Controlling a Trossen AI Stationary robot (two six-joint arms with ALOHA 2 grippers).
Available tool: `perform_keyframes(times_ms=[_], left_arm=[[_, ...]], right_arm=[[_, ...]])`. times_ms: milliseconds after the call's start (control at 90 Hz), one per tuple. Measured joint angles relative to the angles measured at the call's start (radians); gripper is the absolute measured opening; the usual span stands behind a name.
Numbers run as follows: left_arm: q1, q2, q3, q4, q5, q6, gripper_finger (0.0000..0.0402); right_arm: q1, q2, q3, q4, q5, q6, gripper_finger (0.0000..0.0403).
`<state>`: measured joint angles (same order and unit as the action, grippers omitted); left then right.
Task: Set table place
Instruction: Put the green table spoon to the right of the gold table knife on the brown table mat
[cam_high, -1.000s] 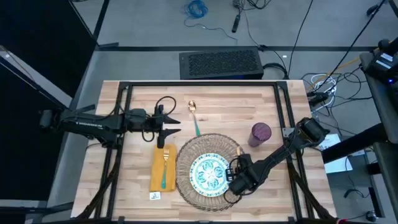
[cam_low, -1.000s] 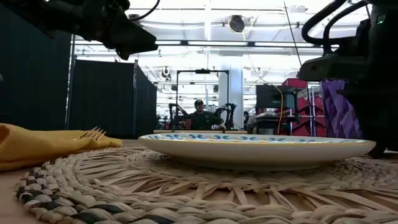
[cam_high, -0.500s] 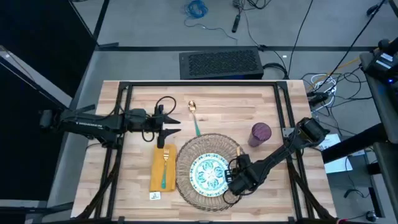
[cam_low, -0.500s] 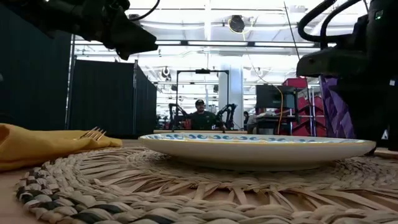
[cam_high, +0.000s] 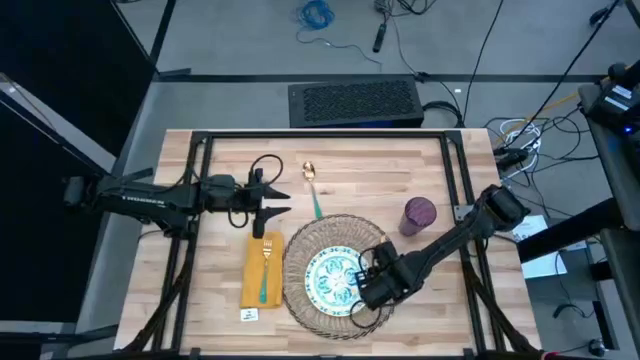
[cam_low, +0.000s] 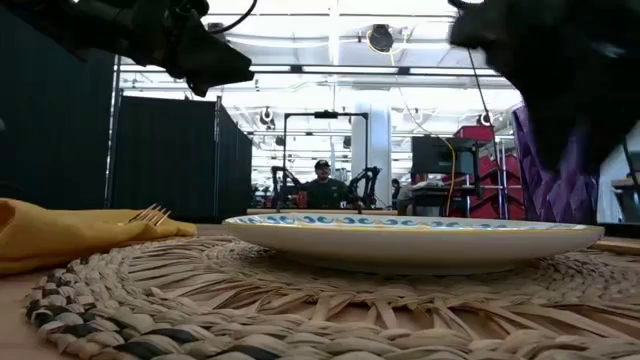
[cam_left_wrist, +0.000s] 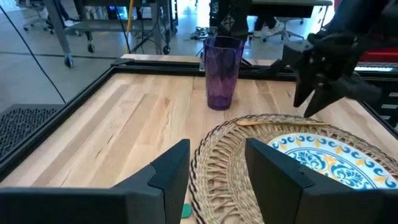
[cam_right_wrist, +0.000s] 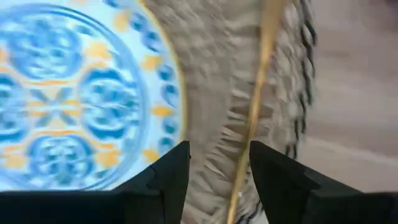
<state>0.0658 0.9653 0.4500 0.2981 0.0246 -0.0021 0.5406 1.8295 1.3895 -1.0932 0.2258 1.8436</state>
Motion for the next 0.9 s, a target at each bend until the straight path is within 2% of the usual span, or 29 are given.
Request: perform_keyframes(times_ms=[278, 433, 611, 711, 900], left_arm=[[0.000, 0.000, 0.000, 0.001, 0.000, 0.000, 0.0141], [0.000, 0.000, 0.000, 0.006, 0.001, -0.002, 0.0141], [0.000, 0.000, 0.000, 0.007, 0.010, 0.002, 0.0141], [0.000, -0.010, 0.000, 0.004, 0.011, 0.008, 0.0141], [0.000, -0.133, 0.000, -0.010, 0.002, 0.017, 0.0141]], right_arm=[[-0.118, -0.001, 0.160, 0.001, 0.109, -0.271, 0.0153], [-0.217, -0.001, 0.203, 0.005, 0.143, -0.413, 0.0153], [-0.371, -0.001, 0.206, 0.075, 0.130, -0.607, 0.0153], [-0.465, 0.001, 0.206, 0.146, 0.088, -0.737, 0.0153], [-0.612, 0.003, 0.206, 0.275, 0.041, -0.928, 0.0153]])
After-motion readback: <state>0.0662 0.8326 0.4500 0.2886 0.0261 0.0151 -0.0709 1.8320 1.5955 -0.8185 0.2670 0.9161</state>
